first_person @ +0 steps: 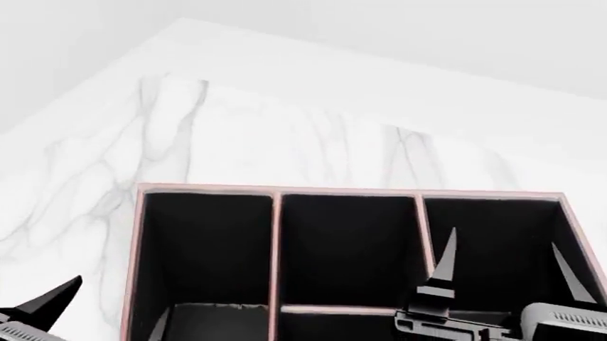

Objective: Pick up the book and place it in the front compartment of the caddy.

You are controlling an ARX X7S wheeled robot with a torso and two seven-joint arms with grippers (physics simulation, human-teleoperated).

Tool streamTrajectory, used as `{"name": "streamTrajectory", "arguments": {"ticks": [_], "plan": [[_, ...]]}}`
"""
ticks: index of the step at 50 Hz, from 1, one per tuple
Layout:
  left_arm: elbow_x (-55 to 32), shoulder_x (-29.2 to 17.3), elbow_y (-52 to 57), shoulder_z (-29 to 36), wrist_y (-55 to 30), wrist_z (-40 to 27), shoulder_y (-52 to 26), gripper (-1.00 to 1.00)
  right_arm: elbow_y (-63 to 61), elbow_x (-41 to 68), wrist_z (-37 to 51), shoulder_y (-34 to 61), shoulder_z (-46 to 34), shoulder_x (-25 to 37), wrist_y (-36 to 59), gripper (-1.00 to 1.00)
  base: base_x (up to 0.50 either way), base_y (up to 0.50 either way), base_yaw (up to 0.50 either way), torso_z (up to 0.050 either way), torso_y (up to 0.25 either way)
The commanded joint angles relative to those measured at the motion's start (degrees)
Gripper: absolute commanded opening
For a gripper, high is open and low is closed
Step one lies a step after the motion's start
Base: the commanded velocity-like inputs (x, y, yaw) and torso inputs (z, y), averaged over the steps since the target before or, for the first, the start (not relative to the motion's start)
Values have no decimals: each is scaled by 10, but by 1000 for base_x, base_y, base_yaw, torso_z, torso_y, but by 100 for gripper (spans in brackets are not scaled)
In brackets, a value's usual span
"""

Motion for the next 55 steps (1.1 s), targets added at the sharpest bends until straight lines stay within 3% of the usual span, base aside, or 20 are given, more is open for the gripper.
{"name": "streamTrajectory", "arguments": {"ticks": [1,6,14,24,29,40,44,55], "plan": [[-42,-74,104,36,-115,89,-42,100,24,-14,0,14,23,-6,-9,100,0,0,0,0,0],[-139,-81,146,11,-208,121,-87,100,30,-17,0,19,23,-2,-10,100,0,0,0,0,0],[-250,-96,205,30,-335,149,-133,100,36,-14,6,29,40,5,-13,100,0,0,0,0,0],[-340,-86,239,42,-408,132,-174,100,37,-14,9,29,44,6,-21,100,0,0,0,0,0],[-414,-69,225,41,-478,92,-206,100,37,-12,3,26,42,7,-31,100,0,0,0,0,0],[-462,-67,229,67,-514,67,-235,100,38,-15,3,25,37,8,-36,100,0,0,0,0,0],[-444,-73,228,94,-500,69,-234,100,40,-16,3,25,35,8,-38,100,0,0,0,0,0],[-507,-74,241,117,-498,56,-263,100,36,-11,5,24,37,11,-35,100,0,0,0,0,0]]}}
